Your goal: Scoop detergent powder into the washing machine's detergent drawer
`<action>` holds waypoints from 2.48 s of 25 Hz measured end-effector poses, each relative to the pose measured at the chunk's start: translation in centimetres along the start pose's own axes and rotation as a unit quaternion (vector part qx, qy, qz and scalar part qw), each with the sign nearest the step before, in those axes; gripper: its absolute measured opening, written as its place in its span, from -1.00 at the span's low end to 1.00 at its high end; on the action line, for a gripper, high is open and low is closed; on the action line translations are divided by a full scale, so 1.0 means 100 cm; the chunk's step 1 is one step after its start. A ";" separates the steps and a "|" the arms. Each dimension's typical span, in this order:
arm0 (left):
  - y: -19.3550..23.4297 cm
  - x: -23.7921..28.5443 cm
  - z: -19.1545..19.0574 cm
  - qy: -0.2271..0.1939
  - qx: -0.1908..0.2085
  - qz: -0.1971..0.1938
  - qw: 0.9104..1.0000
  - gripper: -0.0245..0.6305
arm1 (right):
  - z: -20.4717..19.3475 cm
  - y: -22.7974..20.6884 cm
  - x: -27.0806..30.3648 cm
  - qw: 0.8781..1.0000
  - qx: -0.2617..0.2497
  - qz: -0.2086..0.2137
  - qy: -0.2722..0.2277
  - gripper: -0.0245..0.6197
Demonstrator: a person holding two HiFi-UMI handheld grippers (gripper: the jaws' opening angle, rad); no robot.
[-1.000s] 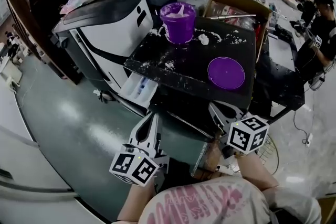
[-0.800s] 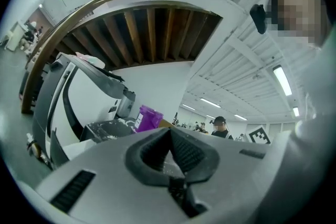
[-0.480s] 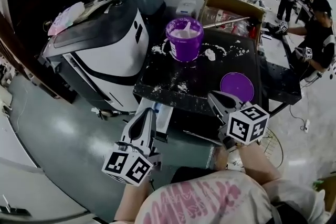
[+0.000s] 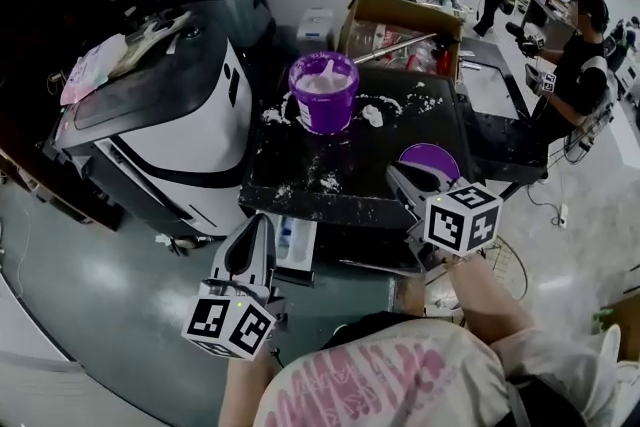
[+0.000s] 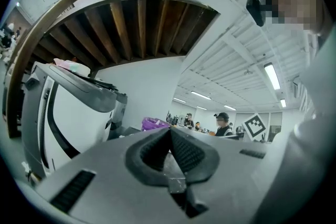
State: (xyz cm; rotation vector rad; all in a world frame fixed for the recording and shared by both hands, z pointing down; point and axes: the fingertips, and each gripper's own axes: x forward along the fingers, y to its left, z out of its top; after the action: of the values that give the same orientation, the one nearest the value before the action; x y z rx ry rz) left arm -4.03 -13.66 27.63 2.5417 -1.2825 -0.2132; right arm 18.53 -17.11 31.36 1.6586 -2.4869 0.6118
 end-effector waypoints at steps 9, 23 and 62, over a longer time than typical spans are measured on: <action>0.015 0.010 0.007 -0.020 -0.017 0.023 0.999 -0.92 | 0.026 -0.027 0.026 1.000 -0.001 0.011 0.009 -0.68; 0.056 0.066 0.028 -0.029 -0.006 0.083 0.996 -0.92 | 0.063 -0.086 0.130 0.993 -0.027 0.080 0.085 -0.55; 0.119 0.017 0.014 -0.024 -0.027 0.198 0.980 -0.92 | 0.082 -0.106 0.287 0.896 -0.199 0.078 0.390 -0.33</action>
State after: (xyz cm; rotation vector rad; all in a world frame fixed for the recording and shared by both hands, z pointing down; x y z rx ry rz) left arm -12.49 -22.02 30.09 2.1901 -1.7398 -0.2200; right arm 17.64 -48.52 35.17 0.8307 -1.9623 0.5753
